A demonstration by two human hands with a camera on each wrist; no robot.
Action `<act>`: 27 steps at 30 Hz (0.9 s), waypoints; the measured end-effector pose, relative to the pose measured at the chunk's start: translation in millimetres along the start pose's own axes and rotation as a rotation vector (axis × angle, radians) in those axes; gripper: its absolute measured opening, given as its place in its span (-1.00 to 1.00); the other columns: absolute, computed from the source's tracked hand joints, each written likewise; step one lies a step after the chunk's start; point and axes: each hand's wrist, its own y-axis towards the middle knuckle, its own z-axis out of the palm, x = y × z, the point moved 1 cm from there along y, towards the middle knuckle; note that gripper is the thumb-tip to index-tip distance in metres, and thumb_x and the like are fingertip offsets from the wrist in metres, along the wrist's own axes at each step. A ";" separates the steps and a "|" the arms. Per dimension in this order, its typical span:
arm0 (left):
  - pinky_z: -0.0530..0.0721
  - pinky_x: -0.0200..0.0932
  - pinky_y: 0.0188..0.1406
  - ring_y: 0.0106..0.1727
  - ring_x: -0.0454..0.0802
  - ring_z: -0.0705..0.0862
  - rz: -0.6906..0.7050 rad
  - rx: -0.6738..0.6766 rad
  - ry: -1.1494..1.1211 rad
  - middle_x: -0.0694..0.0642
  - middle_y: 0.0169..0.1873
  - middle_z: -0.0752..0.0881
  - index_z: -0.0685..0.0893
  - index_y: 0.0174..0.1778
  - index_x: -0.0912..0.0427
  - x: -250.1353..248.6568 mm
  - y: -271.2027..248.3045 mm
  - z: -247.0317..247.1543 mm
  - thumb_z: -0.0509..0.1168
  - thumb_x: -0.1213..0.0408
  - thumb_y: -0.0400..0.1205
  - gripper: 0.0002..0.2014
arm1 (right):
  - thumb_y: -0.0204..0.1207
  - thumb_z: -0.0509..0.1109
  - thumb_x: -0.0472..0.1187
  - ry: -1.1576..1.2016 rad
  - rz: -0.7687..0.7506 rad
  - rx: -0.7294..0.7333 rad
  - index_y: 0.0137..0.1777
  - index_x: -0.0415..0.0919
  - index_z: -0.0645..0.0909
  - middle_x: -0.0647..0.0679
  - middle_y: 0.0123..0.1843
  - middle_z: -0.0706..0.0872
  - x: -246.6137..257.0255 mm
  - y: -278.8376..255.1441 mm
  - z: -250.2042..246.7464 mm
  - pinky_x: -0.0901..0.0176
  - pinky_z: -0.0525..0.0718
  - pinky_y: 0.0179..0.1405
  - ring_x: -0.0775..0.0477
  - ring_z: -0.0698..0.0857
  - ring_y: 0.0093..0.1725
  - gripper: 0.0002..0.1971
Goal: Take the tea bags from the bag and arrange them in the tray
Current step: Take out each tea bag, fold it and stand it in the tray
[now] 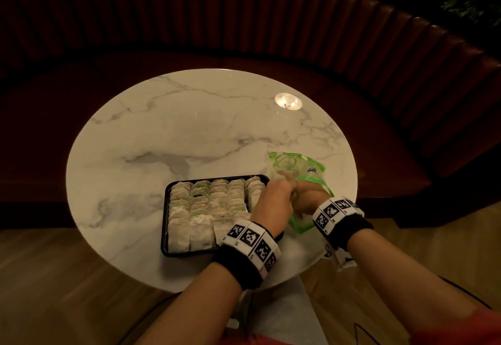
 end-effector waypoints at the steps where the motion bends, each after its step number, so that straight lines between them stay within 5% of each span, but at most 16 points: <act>1: 0.58 -0.02 0.18 0.20 0.21 0.67 0.004 0.001 0.000 0.27 0.14 0.75 0.72 0.29 0.18 0.5 -0.5 0.0 0.22 0.57 0.59 -0.59 | 0.66 0.26 -0.27 -0.024 0.004 -0.006 0.40 -0.32 0.54 -0.24 0.39 0.62 1.3 -0.4 0.3 0.05 0.52 0.30 -0.23 0.58 0.39 -0.66; 11: 0.52 -0.12 0.23 0.28 0.16 0.65 0.019 -0.010 -0.005 0.25 0.20 0.75 0.67 0.38 0.17 0.5 0.0 -8.1 0.18 0.61 0.59 -0.52 | 0.70 0.15 -0.36 0.039 -0.036 -0.145 0.47 -0.38 0.45 -0.30 0.43 0.56 -9.6 -5.2 10.5 0.21 0.40 0.25 -0.22 0.54 0.42 -0.65; 19: 0.50 -0.04 0.30 0.29 0.23 0.65 0.072 -0.145 -0.099 0.29 0.22 0.74 0.73 0.31 0.20 -11.9 2.2 -16.7 0.18 0.57 0.62 -0.59 | 0.65 0.27 -0.28 0.177 -0.062 -0.469 0.27 -0.21 0.61 -0.23 0.12 0.76 -25.8 -8.9 -2.5 -0.11 0.65 0.16 -0.28 0.73 0.12 -0.76; 24: 0.56 0.00 0.30 0.28 0.21 0.66 0.029 -0.168 -0.078 0.26 0.25 0.73 0.67 0.40 0.13 -9.3 5.5 -17.1 0.21 0.55 0.63 -0.55 | 0.68 0.29 -0.24 0.416 -0.165 -0.542 0.30 -0.27 0.64 -0.21 0.10 0.80 -30.2 -27.2 -10.0 0.13 0.56 0.03 -0.22 0.74 0.10 -0.74; 27: 0.47 -0.16 0.23 0.31 0.19 0.63 0.010 -0.123 -0.095 0.25 0.28 0.72 0.63 0.44 0.14 -8.7 4.2 -17.9 0.19 0.50 0.66 -0.57 | 0.67 0.32 -0.15 0.568 -0.173 -0.462 0.28 -0.17 0.66 -0.13 0.05 0.81 -34.7 -39.6 -14.9 0.19 0.60 -0.02 -0.13 0.75 0.05 -0.75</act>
